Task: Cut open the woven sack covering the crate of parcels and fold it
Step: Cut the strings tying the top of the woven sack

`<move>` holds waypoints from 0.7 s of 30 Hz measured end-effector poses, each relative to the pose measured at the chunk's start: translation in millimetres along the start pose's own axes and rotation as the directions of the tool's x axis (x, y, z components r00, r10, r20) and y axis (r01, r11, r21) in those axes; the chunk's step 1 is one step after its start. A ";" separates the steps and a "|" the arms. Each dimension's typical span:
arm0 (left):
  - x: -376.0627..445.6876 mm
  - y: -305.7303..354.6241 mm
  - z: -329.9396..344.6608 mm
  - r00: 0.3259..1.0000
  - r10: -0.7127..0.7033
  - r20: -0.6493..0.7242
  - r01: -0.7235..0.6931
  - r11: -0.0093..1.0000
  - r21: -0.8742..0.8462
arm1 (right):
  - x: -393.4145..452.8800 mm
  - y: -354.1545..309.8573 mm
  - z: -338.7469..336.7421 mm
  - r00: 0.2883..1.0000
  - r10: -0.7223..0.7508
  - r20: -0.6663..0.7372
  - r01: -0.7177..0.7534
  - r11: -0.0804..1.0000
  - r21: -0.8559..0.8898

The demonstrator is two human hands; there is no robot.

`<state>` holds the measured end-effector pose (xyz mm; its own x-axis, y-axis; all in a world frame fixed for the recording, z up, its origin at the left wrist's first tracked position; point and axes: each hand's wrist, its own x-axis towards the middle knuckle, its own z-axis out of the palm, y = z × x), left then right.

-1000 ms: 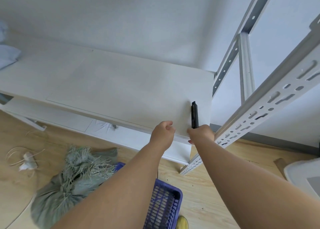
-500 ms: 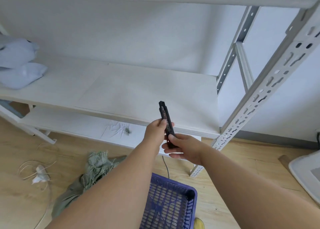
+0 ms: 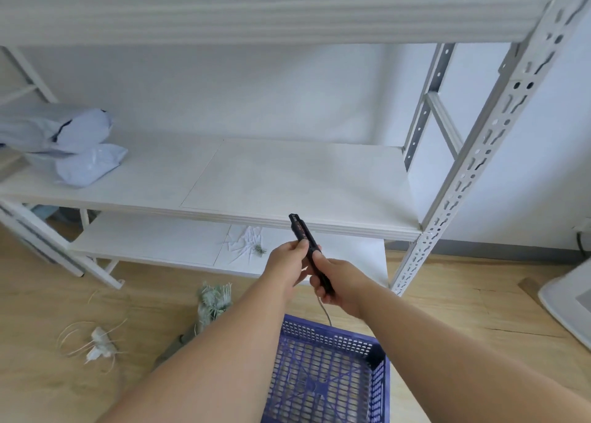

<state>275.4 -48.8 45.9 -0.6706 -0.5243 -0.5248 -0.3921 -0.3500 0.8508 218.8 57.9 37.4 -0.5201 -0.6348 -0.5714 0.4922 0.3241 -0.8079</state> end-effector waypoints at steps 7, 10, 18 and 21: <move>-27.9 -11.3 -15.7 0.999 0.022 -0.050 -0.023 1.000 -0.019 | -12.2 9.9 16.5 0.996 0.000 -0.090 -0.011 0.993 -0.119; -38.1 -28.5 -13.4 0.999 -0.013 -0.032 0.012 1.000 -0.016 | -19.1 26.6 14.9 0.991 0.040 -0.125 -0.058 0.987 -0.147; -60.0 -76.3 -18.4 0.993 -0.100 -0.063 0.104 0.993 0.056 | -29.8 73.8 15.8 0.998 0.037 0.051 -0.023 0.968 -0.251; -65.9 -81.2 -28.5 0.995 -0.083 -0.057 0.092 0.981 0.172 | -31.0 84.3 24.8 0.996 -0.068 0.051 0.080 0.957 -0.280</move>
<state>369.4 -7.9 10.6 -0.5990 -0.5365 -0.5944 -0.5541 -0.2581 0.7914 293.7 87.5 -9.4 -0.5159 -0.6905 -0.5070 0.2343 0.4556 -0.8588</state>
